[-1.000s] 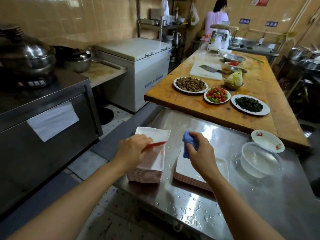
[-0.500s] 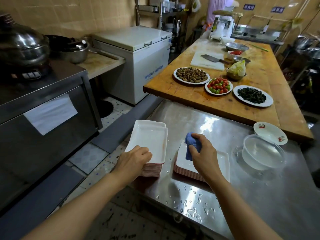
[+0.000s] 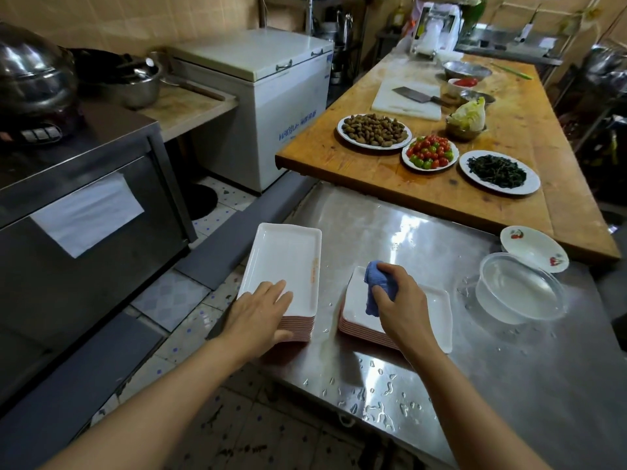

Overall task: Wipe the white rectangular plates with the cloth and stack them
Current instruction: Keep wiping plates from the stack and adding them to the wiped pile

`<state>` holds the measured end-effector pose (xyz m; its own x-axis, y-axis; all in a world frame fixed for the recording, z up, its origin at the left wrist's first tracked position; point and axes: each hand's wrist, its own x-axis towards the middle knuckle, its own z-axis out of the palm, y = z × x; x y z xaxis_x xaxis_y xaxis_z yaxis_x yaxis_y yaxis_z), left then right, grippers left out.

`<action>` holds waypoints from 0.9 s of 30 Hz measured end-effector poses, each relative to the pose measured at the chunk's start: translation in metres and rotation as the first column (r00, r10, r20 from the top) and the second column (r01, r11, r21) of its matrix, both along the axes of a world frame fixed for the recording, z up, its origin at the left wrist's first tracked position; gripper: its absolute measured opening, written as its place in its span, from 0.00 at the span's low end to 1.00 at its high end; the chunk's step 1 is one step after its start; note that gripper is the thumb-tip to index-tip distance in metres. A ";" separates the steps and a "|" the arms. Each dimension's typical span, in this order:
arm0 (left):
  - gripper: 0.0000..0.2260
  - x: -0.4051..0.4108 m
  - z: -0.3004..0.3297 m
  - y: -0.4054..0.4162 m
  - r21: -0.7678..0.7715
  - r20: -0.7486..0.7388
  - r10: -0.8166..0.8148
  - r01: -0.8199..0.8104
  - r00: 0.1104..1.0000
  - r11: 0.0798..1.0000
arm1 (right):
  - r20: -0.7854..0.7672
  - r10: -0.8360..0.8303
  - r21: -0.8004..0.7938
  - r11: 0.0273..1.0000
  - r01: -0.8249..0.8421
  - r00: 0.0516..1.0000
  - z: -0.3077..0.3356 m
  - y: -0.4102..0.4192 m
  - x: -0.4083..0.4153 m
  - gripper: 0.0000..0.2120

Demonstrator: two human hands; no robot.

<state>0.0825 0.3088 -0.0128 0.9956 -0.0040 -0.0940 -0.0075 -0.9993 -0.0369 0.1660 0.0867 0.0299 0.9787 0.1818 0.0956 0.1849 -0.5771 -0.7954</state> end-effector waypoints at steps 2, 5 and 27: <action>0.32 -0.001 -0.004 0.000 0.001 0.010 0.002 -0.002 1.000 1.000 | -0.009 0.002 -0.002 1.000 -0.002 1.000 -0.004 -0.002 0.002 0.17; 0.33 -0.002 -0.003 -0.003 0.037 0.000 0.018 -0.018 1.000 0.999 | -0.015 -0.002 0.000 1.000 0.002 1.000 -0.009 -0.006 0.003 0.17; 0.30 0.101 -0.041 -0.124 -0.657 -0.249 0.336 -0.414 0.908 0.630 | 0.050 -0.104 -0.644 0.756 0.112 0.993 -0.071 -0.088 0.022 0.14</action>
<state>0.1833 0.1849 -0.0542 0.9118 0.2666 -0.3123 0.4089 -0.6579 0.6324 0.1881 -0.0018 -0.0413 0.9953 0.0972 0.0043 0.0957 -0.9695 -0.2258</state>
